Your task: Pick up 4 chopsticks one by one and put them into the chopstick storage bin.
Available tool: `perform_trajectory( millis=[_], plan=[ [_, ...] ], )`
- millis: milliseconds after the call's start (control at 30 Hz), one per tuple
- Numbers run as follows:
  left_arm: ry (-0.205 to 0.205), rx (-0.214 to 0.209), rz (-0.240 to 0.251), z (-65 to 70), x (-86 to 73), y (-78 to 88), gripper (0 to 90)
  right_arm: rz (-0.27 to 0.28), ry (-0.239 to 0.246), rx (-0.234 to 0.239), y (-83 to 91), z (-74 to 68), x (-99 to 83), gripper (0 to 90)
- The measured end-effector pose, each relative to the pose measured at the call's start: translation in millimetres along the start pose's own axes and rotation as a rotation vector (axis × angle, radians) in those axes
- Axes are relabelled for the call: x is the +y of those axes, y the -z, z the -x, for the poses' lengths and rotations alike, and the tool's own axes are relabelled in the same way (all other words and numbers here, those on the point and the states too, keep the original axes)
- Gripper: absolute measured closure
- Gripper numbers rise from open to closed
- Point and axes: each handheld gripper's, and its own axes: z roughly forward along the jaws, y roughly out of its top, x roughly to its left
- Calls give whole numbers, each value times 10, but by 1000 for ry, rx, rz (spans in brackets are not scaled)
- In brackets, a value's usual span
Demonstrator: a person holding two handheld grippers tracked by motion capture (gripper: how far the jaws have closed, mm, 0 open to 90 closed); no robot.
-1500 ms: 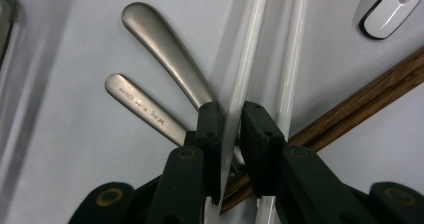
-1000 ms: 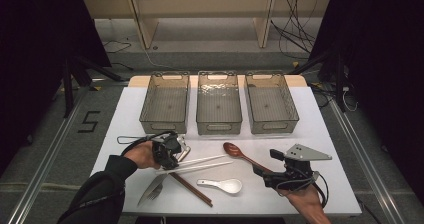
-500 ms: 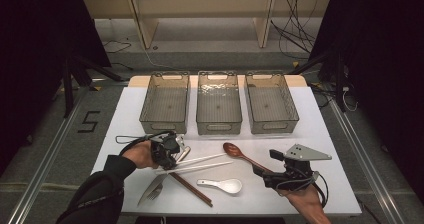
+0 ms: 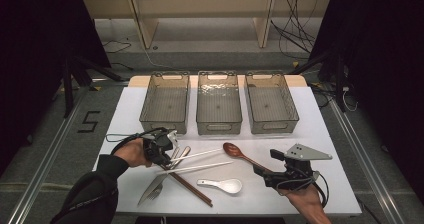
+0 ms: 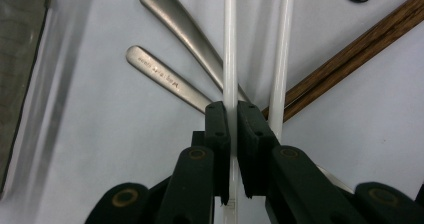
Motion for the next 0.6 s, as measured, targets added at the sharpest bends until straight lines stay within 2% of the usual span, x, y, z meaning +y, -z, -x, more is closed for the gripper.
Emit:
perform_trajectory(
  millis=[100,300,367,400,500,600],
  plan=[
    [7,10,5,-17,-35,52,837,0,0,0,2,-2,1,219],
    [90,33,104,-59,-73,219,836,4,3,0,1,-1,2,219],
    [130,46,150,-77,-72,274,836,6,3,0,2,-2,3,219],
    [130,46,150,-77,-72,274,836,6,2,0,3,-2,2,218],
    [175,52,203,-107,-70,335,836,7,1,-1,5,0,2,219],
    [202,61,236,-124,-77,391,836,7,2,-2,5,1,2,219]
  ],
)
